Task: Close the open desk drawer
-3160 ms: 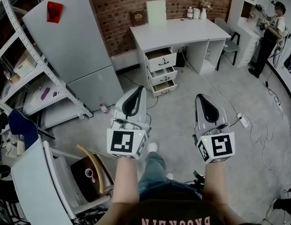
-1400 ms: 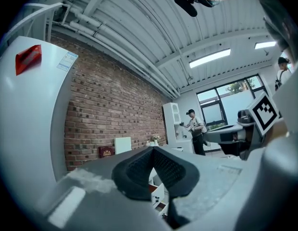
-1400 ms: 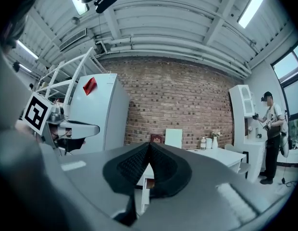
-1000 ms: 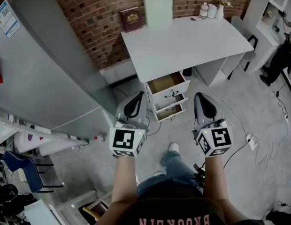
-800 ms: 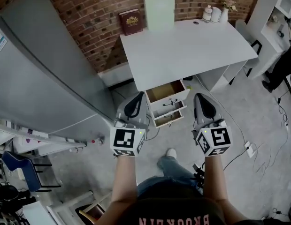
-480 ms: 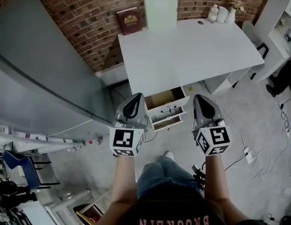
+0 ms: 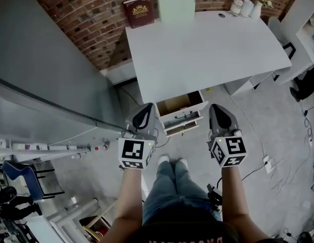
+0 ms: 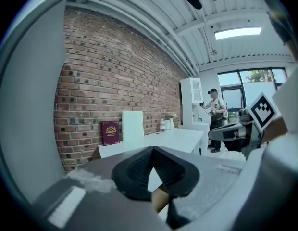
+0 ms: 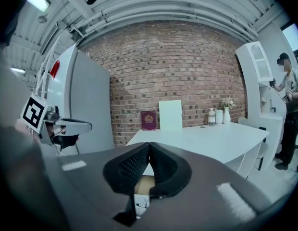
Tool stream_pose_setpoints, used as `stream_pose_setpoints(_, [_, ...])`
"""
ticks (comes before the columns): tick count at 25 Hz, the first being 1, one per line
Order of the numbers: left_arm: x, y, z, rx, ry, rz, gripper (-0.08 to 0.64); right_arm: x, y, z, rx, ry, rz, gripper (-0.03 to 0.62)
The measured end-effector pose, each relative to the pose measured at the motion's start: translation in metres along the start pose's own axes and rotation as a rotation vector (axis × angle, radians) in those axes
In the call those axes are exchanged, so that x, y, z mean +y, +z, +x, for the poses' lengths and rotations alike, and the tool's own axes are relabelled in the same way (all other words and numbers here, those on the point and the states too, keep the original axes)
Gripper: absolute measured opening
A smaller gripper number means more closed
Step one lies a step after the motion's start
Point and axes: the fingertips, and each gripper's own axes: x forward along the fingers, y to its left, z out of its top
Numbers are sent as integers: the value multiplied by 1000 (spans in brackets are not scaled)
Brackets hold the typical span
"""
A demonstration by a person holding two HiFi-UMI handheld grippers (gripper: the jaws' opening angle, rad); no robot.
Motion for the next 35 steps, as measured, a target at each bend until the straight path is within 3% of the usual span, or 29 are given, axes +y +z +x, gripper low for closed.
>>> stream_pose_setpoints(10, [-3,-72,11,91,-4,-58,-2,0,-83,26,131,37,73,1])
stream_pose_setpoints(21, [-8,-160,23,174,-10,-121,-2,0,-188,49,260,11,203,6])
stream_pose_setpoints(30, [-9,-225,37,217,-18,-165,-2,-5,-255,74,297,18,301,114])
stream_pose_setpoints(35, [-12,-251,44,229,-27,-170,-2,-13,-288,89,298,5,377,114])
